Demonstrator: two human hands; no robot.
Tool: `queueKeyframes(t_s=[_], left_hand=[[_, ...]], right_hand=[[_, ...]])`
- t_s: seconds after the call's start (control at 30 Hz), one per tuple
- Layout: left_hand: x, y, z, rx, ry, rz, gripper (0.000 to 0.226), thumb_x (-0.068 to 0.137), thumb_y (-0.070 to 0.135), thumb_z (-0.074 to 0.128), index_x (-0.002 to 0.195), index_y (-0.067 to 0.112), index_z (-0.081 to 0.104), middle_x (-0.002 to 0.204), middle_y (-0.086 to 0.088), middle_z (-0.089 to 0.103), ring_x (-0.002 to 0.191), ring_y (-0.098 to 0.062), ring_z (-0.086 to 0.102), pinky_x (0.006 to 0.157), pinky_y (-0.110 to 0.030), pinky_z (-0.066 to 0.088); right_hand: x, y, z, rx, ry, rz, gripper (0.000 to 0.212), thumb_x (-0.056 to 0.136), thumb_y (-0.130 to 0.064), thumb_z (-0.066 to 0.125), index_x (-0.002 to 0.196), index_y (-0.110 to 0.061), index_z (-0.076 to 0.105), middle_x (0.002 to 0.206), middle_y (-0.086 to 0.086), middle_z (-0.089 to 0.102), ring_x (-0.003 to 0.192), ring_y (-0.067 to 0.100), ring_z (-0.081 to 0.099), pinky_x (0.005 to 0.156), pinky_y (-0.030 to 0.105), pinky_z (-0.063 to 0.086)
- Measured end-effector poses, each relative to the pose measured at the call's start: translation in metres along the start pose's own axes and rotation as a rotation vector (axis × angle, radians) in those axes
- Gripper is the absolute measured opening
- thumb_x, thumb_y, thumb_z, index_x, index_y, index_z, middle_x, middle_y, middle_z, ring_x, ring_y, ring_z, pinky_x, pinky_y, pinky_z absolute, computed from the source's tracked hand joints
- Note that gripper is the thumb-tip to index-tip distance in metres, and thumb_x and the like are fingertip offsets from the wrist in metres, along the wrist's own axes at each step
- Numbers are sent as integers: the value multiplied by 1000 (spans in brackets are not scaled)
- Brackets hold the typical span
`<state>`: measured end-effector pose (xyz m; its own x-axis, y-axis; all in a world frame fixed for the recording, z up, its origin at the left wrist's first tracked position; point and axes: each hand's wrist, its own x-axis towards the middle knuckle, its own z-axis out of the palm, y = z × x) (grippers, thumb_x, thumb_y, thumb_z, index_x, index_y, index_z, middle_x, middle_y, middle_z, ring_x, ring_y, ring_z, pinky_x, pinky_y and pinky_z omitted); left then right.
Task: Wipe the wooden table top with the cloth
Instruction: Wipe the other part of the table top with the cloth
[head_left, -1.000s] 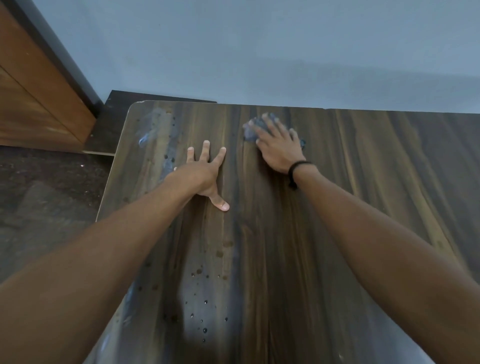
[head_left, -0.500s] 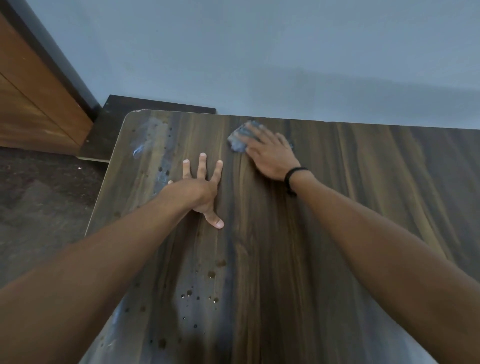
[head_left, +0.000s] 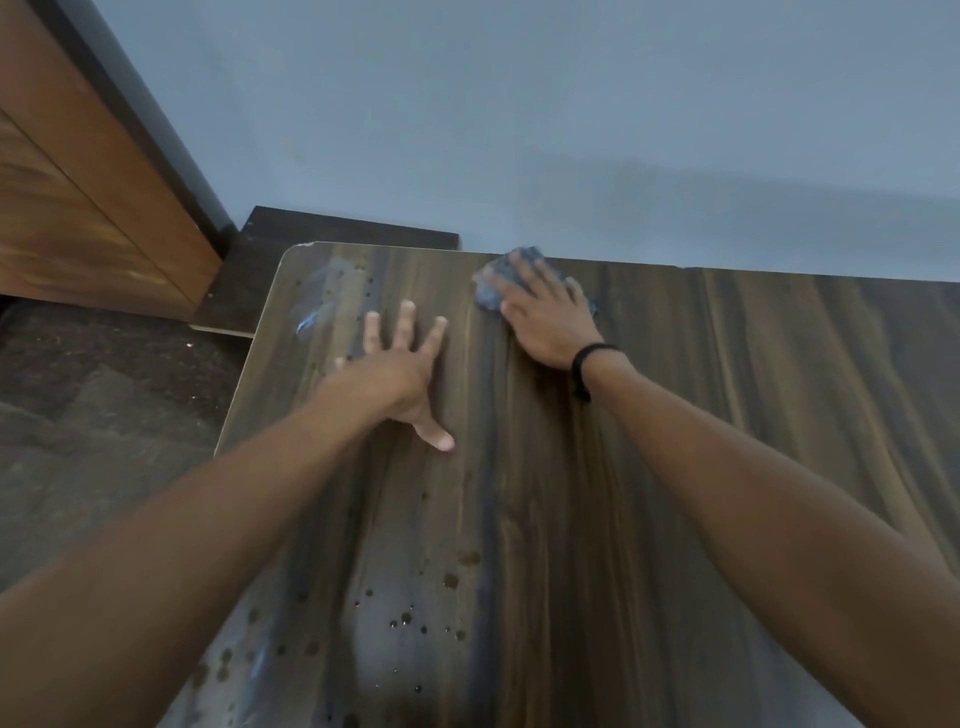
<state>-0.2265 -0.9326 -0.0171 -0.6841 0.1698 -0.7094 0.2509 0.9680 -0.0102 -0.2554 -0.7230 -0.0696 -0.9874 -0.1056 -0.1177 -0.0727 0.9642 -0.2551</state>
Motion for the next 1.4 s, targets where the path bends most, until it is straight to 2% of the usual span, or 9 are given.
queueKeyframes(t_s=[0.1, 0.23, 0.4, 0.57, 0.7, 0.87, 1.03, 1.2, 1.4], left_hand=[[5, -28, -10, -35, -31, -52, 155, 47, 62, 87, 139, 42, -36, 148, 0, -46, 139, -45, -30, 112, -68, 13], [6, -33, -6, -60, -46, -30, 152, 53, 58, 87, 138, 42, -39, 146, -1, -49, 137, -47, -30, 112, -67, 12], [3, -38, -1, -117, -15, 19, 148, 55, 54, 88, 141, 44, -33, 149, 2, -46, 139, -44, -30, 111, -69, 15], [6, -37, -3, -112, -26, 6, 149, 55, 54, 88, 140, 44, -34, 148, 2, -47, 138, -44, -31, 111, -70, 14], [9, -39, 1, -100, -15, 14, 151, 52, 55, 88, 141, 45, -34, 148, 3, -47, 139, -44, -31, 111, -70, 14], [10, -35, -4, -67, -47, -16, 151, 54, 57, 87, 137, 42, -40, 144, 0, -51, 136, -47, -32, 112, -68, 12], [6, -34, -4, -68, -51, -19, 151, 55, 56, 86, 138, 42, -39, 146, -1, -49, 137, -47, -32, 112, -66, 11], [2, -32, -8, -72, -46, -1, 150, 56, 57, 86, 140, 40, -38, 146, -3, -48, 137, -49, -30, 114, -65, 8], [-1, -34, -7, -59, -22, 15, 148, 58, 58, 85, 141, 39, -36, 149, -4, -46, 138, -50, -27, 114, -63, 7]], right_hand=[[-29, 20, 10, 17, -14, -114, 49, 106, -45, 18, 152, -57, 8, 166, -18, -3, 154, 10, -3, 121, 45, -1], [18, 12, -12, 66, 20, 173, 51, 107, -38, 23, 156, -50, 12, 168, -13, -3, 154, 13, -6, 121, 49, -2], [-20, -15, 20, 31, 11, -73, 51, 105, -44, 18, 153, -55, 9, 167, -15, -1, 154, 13, -3, 121, 47, -2], [19, -15, -5, 76, 33, 177, 50, 107, -38, 23, 156, -48, 14, 168, -11, -2, 154, 14, -6, 121, 48, -3], [-30, -10, 23, 13, 44, -66, 50, 105, -44, 19, 154, -54, 11, 167, -16, 1, 154, 12, -2, 120, 44, -1], [13, -5, -6, 93, 34, 200, 50, 107, -39, 22, 156, -49, 14, 168, -12, -2, 154, 14, -5, 121, 48, -3], [-44, -26, 30, 41, 42, -45, 52, 103, -43, 18, 154, -51, 13, 167, -13, 4, 154, 15, 0, 121, 47, -1], [-2, -20, 1, 90, 49, 181, 51, 107, -37, 23, 156, -48, 16, 168, -12, 1, 154, 16, -3, 122, 50, 0], [-46, -10, 18, 83, 78, 90, 50, 107, -39, 23, 155, -51, 15, 167, -15, 3, 154, 13, -1, 122, 45, -2]])
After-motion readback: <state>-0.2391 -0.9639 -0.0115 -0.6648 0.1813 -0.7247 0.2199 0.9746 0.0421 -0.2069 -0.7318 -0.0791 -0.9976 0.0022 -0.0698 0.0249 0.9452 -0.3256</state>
